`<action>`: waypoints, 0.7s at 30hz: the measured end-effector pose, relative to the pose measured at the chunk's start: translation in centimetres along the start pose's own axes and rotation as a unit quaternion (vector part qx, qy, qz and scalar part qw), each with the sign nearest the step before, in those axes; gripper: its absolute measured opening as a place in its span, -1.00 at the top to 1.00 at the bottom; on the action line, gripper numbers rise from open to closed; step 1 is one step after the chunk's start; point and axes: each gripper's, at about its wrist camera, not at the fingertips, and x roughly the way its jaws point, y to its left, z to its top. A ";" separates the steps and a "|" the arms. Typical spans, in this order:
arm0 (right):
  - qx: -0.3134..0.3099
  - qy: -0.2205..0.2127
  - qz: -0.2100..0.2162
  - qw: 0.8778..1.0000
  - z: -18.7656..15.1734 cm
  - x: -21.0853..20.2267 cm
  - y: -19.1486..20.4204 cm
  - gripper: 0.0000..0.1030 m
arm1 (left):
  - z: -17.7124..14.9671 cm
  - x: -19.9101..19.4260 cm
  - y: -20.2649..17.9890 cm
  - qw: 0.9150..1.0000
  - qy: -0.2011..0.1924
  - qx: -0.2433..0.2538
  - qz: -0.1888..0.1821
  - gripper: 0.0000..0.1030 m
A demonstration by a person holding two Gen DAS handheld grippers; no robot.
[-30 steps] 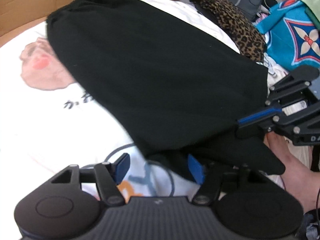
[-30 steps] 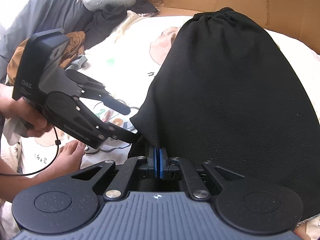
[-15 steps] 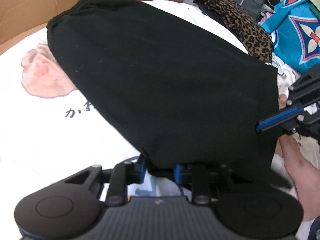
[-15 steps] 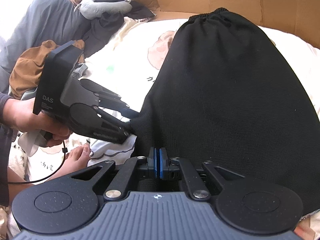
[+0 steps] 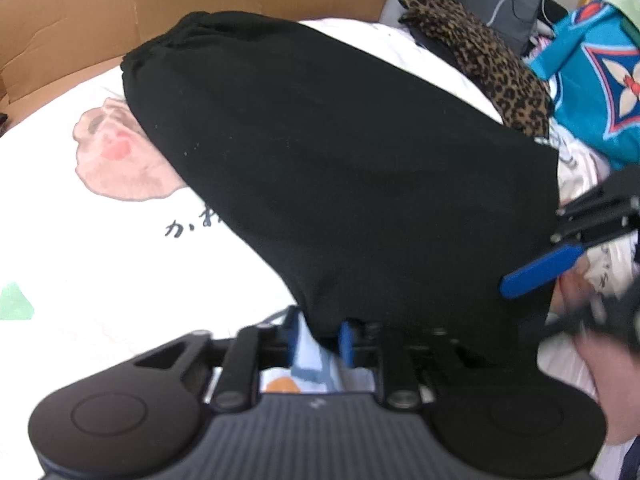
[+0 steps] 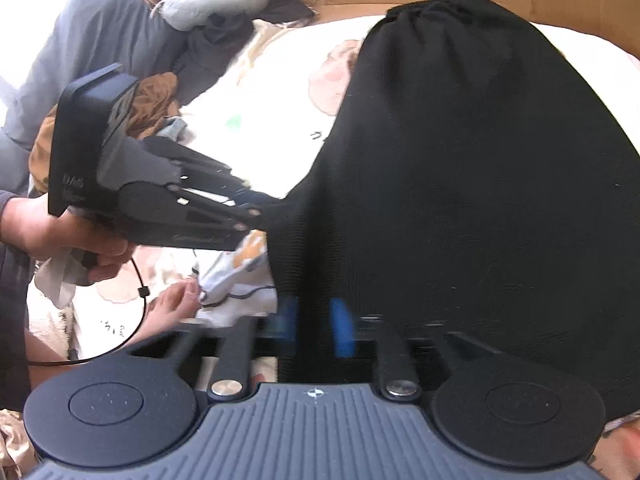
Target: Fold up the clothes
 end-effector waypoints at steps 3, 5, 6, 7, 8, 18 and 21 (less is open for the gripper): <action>-0.015 0.010 0.004 1.000 -0.2 1.0 0.7 -0.07 | 0.5 0.8 0.4 0.999 -0.004 -0.037 0.001 0.16; -0.030 0.020 -0.001 0.999 -0.4 1.8 1.1 -0.07 | 0.7 1.2 1.0 0.998 -0.006 -0.065 -0.003 0.16; -0.039 0.027 -0.007 0.999 -0.6 2.3 1.2 -0.06 | 0.8 1.3 1.0 0.997 -0.006 -0.071 -0.003 0.16; -0.046 0.033 -0.013 0.998 -0.8 2.7 1.3 -0.04 | 0.8 1.4 0.9 0.997 -0.006 -0.071 -0.003 0.16; -0.051 0.040 -0.018 0.998 -0.9 3.0 1.4 0.20 | 0.6 1.3 1.0 0.998 -0.005 -0.070 -0.002 0.16; -0.032 0.027 -0.026 0.999 -0.8 1.3 -0.2 0.96 | -1.4 1.6 1.9 0.999 0.011 -0.054 0.002 -0.01; -0.023 0.017 -0.026 0.999 -0.6 0.6 -0.5 0.96 | -1.2 1.8 2.2 0.999 0.004 -0.054 0.008 0.01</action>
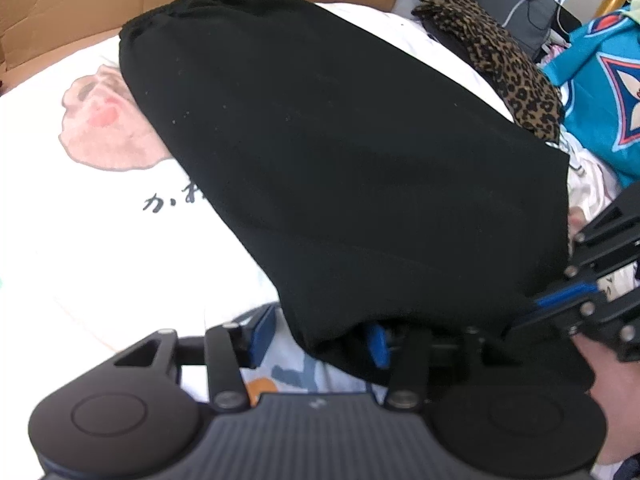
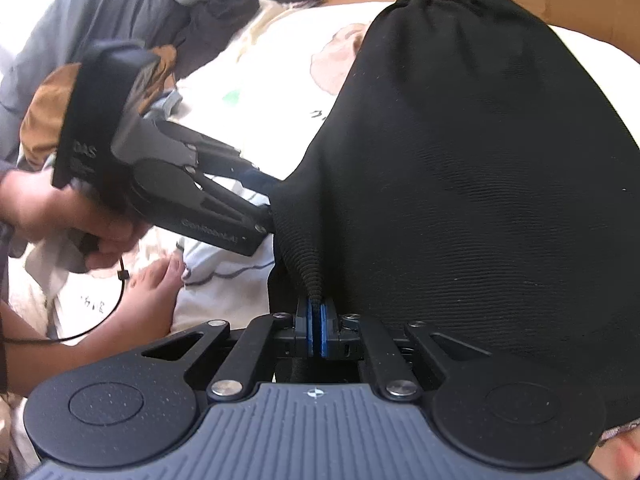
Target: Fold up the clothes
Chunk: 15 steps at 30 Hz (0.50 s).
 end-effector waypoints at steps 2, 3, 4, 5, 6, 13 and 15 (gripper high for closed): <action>0.004 -0.005 0.000 1.000 0.0 -0.5 -0.2 0.97 | 0.1 -0.1 0.3 1.000 -0.002 -0.001 0.001 0.25; 0.006 -0.007 0.000 1.000 -0.1 -0.7 -0.3 0.97 | 0.1 -0.2 0.4 1.000 0.000 0.000 0.000 0.56; 0.008 -0.008 0.001 1.000 0.0 -0.9 -0.5 0.97 | 0.1 -0.3 0.6 1.000 0.001 0.001 -0.002 0.75; 0.011 -0.009 0.002 1.000 0.0 -1.0 -0.6 0.97 | 0.1 -0.5 0.8 1.000 0.003 0.001 -0.004 0.75; 0.014 -0.009 0.003 1.000 0.0 -1.0 -0.7 0.97 | 0.1 -0.6 0.9 1.000 0.005 0.002 -0.005 0.78; 0.038 0.021 0.013 0.999 -0.3 -0.5 -1.4 0.49 | -0.4 -1.9 1.5 1.000 0.013 0.020 -0.001 0.85; 0.051 0.017 0.027 0.998 -0.4 -0.8 -1.7 0.16 | -0.5 -2.0 1.8 1.000 0.014 0.022 0.000 0.85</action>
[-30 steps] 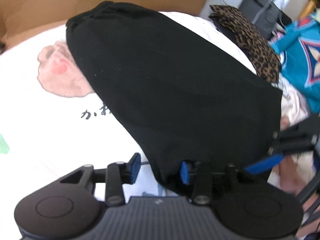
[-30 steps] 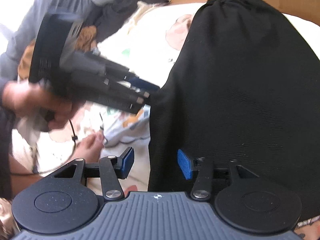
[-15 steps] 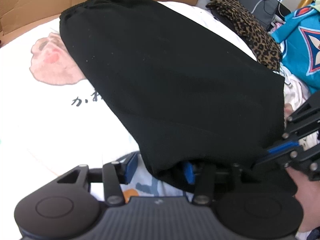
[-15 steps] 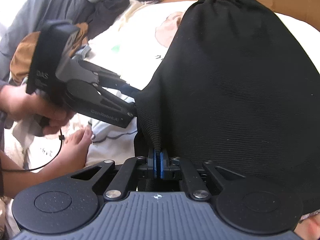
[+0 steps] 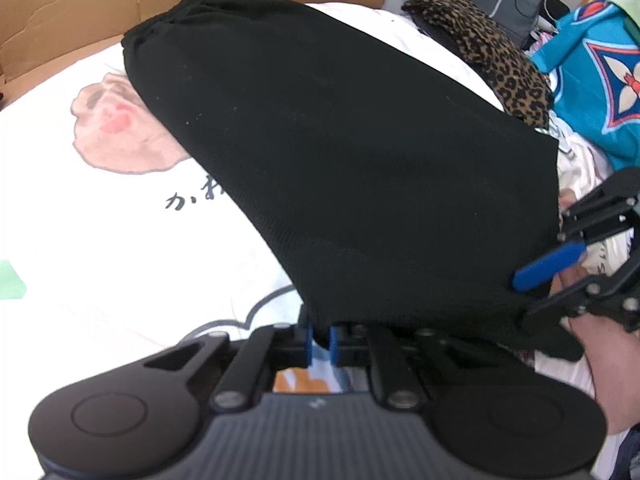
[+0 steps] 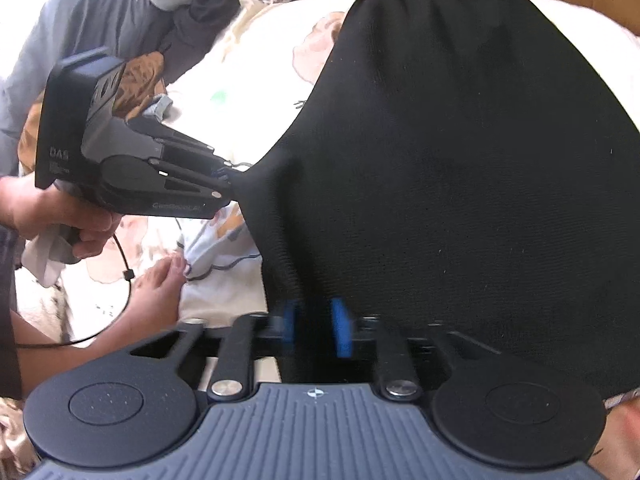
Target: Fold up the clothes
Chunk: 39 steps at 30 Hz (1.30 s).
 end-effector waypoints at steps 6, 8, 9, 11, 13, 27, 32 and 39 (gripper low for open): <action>0.020 -0.010 0.027 0.999 0.2 -1.2 -1.1 0.12 | -0.1 0.1 1.1 1.000 0.001 0.000 -0.003 0.87; 0.029 -0.015 0.016 0.999 0.2 -1.3 -1.9 0.12 | 0.0 0.2 1.4 1.000 0.001 0.003 -0.003 0.87; 0.032 -0.014 0.005 0.999 0.3 -1.3 -2.3 0.12 | 0.1 0.3 1.6 1.000 0.001 0.005 -0.003 0.87; 0.038 -0.012 -0.020 0.999 0.0 -1.0 -3.7 0.12 | 1.2 0.8 1.5 1.000 0.003 0.013 -0.001 0.87; 0.050 -0.006 -0.055 0.997 -0.5 -0.8 -5.5 0.13 | 1.3 0.7 1.5 1.000 0.007 0.023 -0.001 0.88; 0.080 -0.037 -0.160 0.983 -2.5 -2.9 -10.1 0.17 | 3.2 -0.9 0.6 1.000 -0.007 0.012 -0.018 0.92; 0.082 -0.049 -0.180 0.979 -2.9 -3.5 -10.9 0.19 | 5.4 1.4 -2.9 0.996 -0.004 0.039 -0.079 0.92; 0.100 -0.067 -0.194 0.974 -3.2 -4.7 -12.9 0.26 | 1.5 -0.1 -2.1 0.989 0.037 0.076 -0.122 0.89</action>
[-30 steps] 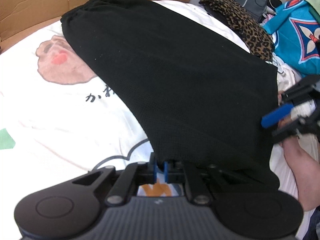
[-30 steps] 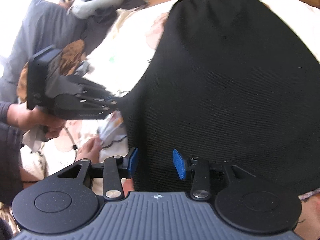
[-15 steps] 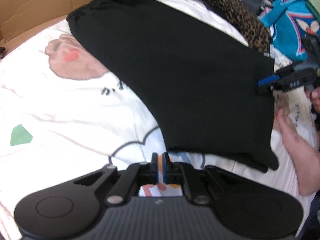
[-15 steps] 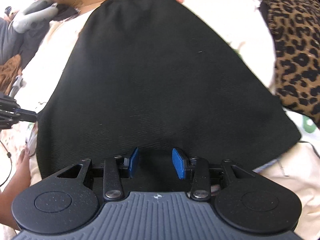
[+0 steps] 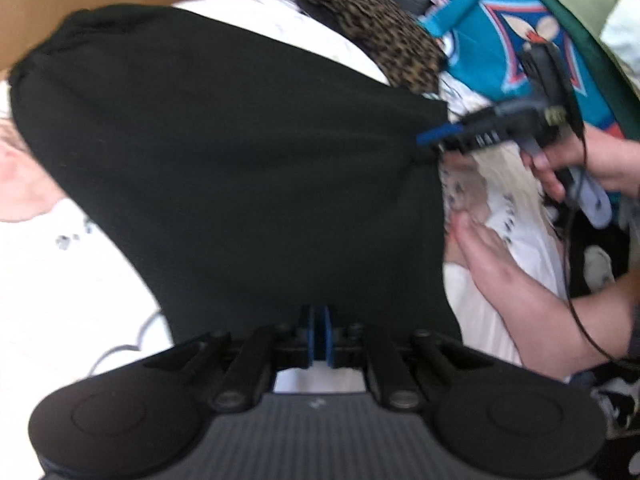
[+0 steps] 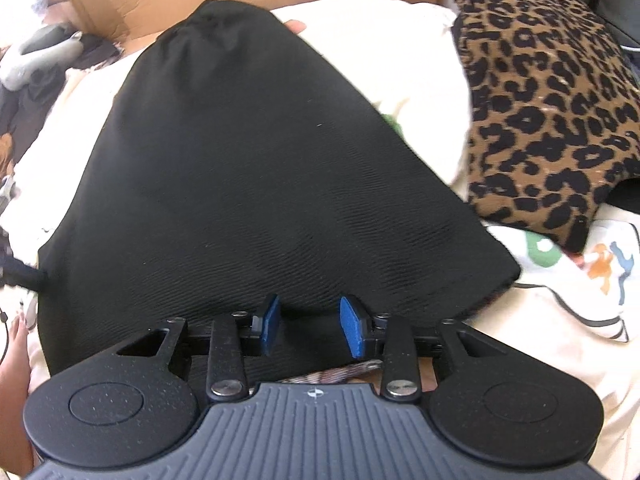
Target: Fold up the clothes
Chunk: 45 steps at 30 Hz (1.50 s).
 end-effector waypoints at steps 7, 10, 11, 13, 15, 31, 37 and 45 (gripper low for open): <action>0.008 -0.007 -0.011 1.000 -0.2 -0.7 -1.8 0.26 | 0.7 4.6 -1.3 0.999 0.045 0.016 -0.005 0.85; 0.012 -0.003 -0.027 1.000 -0.4 -1.1 -2.5 0.26 | 0.6 5.0 -1.2 0.999 0.053 0.009 -0.005 0.85; 0.016 -0.003 -0.037 0.999 -0.6 -1.3 -2.8 0.25 | 0.5 5.0 -1.2 0.998 0.056 0.009 -0.004 0.85; 0.035 -0.002 -0.056 0.998 -0.7 -1.5 -3.8 0.24 | 0.4 5.0 -1.5 0.998 0.061 0.012 -0.007 0.85; 0.060 -0.006 -0.062 0.996 -1.0 -2.0 -5.1 0.24 | 0.3 4.9 -1.8 0.998 0.066 0.016 -0.010 0.85; 0.223 -0.092 0.012 0.970 -1.6 -3.0 -10.2 0.12 | 7.2 0.0 -0.9 0.994 0.086 -0.048 0.046 0.68; 0.256 -0.098 0.041 0.961 -2.5 -2.1 -11.1 0.11 | 7.7 -1.5 -0.8 0.986 0.075 -0.120 0.084 0.63; 0.282 -0.111 0.072 0.950 -3.4 -1.2 -12.3 0.10 | 5.6 -3.4 -1.7 0.970 0.040 -0.220 0.098 0.56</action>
